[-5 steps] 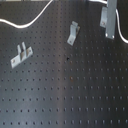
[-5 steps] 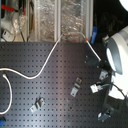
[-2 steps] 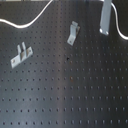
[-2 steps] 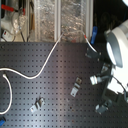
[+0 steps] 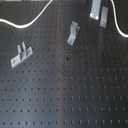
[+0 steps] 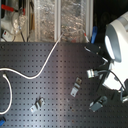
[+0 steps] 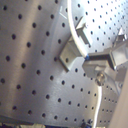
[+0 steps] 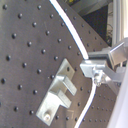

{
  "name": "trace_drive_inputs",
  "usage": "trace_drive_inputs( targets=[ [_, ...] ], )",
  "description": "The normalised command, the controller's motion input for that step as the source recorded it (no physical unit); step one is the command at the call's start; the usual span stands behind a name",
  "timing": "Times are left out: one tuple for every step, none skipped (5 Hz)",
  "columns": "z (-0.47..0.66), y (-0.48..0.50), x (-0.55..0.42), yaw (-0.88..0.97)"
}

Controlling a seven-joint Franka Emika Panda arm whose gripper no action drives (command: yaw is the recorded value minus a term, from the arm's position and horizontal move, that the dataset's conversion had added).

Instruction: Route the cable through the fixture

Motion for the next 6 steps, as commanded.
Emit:
trace_drive_inputs(
  targets=[
    [0.24, 0.264, -0.435, 0.0],
    [0.12, 0.218, -0.398, 0.0],
    [0.38, 0.276, -0.199, -0.1],
    [0.27, 0.411, 0.022, -0.16],
    [0.15, 0.557, 0.116, -0.19],
    [0.0, 0.414, 0.195, -0.02]
  ],
)
